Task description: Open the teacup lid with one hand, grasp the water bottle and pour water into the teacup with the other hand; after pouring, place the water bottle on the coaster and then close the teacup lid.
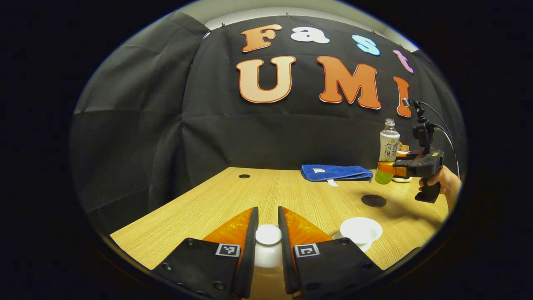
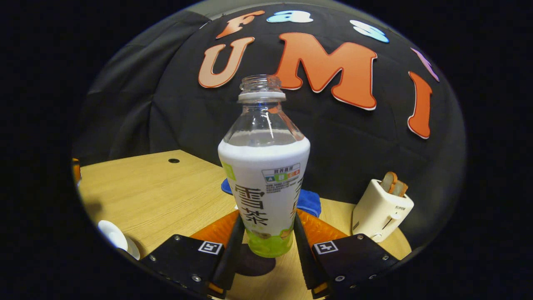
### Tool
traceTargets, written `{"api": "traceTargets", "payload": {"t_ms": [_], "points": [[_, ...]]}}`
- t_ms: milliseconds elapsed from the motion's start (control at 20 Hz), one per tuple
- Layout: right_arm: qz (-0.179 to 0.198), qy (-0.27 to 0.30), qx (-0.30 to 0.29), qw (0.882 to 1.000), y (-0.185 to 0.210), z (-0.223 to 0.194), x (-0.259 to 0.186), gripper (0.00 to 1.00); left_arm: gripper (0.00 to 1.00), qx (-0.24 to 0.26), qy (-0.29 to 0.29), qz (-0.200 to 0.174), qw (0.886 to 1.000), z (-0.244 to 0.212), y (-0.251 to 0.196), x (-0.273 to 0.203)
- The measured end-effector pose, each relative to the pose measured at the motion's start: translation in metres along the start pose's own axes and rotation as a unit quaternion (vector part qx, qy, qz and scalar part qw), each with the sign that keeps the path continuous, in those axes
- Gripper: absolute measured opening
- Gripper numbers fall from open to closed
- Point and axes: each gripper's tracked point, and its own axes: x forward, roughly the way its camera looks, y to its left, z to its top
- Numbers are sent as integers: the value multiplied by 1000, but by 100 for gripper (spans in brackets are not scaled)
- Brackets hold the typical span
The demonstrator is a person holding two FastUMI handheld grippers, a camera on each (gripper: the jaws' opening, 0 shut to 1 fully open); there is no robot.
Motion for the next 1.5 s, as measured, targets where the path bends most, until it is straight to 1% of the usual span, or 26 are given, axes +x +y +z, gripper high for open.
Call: {"api": "traceTargets", "payload": {"t_ms": [100,300,600,850,900,1050,1150,1300,1400,1450,1500], "points": [[17,16,22,999,6,-9,4,65,33,2,-1,3,1000,3,0,0],[33,52,45,997,15,-34,13,65,33,3,2,4,1000,2,0,3],[45,79,49,995,23,-55,18,65,33,4,0,0,1000,7,-5,8],[51,81,60,994,23,-61,18,65,32,4,-1,-10,1000,10,-14,15],[53,81,62,993,22,-61,17,65,33,3,-2,-12,1000,12,-16,14],[54,85,60,993,19,-64,14,69,33,6,-8,-19,1000,18,-23,16],[62,91,69,991,22,-68,11,70,31,7,-11,-25,1000,21,-30,15],[66,91,78,991,20,-68,6,71,33,6,-13,-38,999,23,-43,14],[69,90,83,990,18,-66,0,75,33,4,-11,-47,999,23,-53,14],[70,87,85,990,16,-64,-3,76,31,2,-11,-53,999,23,-59,14],[70,85,86,990,13,-64,-8,76,33,0,-10,-59,998,24,-64,13]]}}
